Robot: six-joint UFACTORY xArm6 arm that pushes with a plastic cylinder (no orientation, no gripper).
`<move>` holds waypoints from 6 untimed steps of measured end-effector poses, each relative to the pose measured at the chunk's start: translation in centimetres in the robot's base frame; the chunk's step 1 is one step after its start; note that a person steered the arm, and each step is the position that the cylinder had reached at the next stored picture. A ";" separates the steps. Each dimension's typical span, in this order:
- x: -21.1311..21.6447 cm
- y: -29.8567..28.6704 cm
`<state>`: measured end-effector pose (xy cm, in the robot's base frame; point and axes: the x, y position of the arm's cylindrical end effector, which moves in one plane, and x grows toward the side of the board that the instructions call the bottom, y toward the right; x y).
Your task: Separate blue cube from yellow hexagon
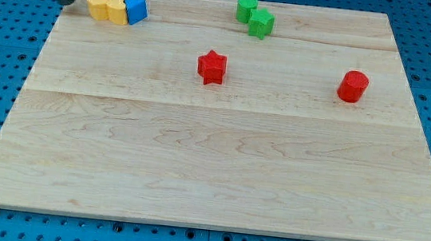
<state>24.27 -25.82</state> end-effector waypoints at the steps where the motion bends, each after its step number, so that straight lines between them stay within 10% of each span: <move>1: 0.9 7.3; 4: 6.4 12.7; 6: 5.7 26.7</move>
